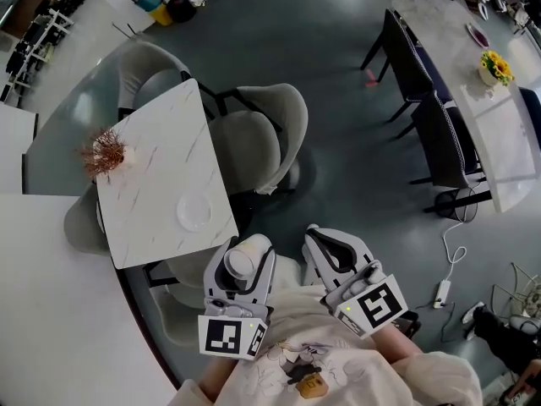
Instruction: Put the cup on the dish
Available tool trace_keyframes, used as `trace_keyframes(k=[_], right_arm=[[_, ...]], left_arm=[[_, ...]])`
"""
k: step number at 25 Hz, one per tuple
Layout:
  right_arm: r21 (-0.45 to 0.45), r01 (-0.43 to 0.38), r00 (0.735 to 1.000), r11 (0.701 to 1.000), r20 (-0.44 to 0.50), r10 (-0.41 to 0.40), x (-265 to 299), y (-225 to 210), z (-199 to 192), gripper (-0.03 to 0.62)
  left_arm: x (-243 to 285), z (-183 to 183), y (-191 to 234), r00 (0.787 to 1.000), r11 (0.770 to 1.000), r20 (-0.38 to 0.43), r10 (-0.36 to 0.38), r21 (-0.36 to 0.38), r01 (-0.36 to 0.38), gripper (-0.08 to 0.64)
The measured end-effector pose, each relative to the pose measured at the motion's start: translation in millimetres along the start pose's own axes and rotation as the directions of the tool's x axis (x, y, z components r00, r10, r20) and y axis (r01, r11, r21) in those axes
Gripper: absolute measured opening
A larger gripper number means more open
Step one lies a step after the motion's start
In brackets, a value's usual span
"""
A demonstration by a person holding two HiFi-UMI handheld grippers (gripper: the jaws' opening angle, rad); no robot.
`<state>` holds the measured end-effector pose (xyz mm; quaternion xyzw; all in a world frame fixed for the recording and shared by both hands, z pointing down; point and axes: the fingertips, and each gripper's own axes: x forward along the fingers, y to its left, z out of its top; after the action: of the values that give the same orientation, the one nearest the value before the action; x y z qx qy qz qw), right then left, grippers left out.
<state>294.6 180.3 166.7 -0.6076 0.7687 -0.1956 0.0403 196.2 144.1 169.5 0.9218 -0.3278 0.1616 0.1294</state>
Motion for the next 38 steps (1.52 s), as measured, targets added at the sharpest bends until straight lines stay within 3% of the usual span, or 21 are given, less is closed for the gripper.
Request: trace_keyframes(k=[10, 19, 23, 31, 38], right_arm=[[-0.022, -0.057, 0.998, 0.998, -0.036, 0.057, 34, 3, 5, 0.005], [-0.051, -0.067, 0.993, 0.996, -0.097, 0.062, 82, 22, -5, 0.005], [-0.077, -0.118, 0.987, 0.990, -0.122, 0.108, 107, 38, -3, 0.005], [-0.093, -0.245, 0.951, 0.965, -0.216, 0.220, 164, 84, -26, 0.005], [-0.092, -0.383, 0.884, 0.919, -0.325, 0.336, 202, 125, -59, 0.005]], left_arm=[[-3, -5, 37, 0.996, 0.994, -0.015, 0.091, -0.058, -0.092, 0.264], [-15, -13, 86, 0.992, 0.987, 0.000, 0.128, -0.098, -0.127, 0.265], [-24, -13, 117, 0.981, 0.972, 0.010, 0.195, -0.139, -0.192, 0.264], [-53, -27, 171, 0.954, 0.936, 0.007, 0.298, -0.198, -0.291, 0.264], [-68, -55, 213, 0.935, 0.896, -0.026, 0.354, -0.275, -0.347, 0.264]])
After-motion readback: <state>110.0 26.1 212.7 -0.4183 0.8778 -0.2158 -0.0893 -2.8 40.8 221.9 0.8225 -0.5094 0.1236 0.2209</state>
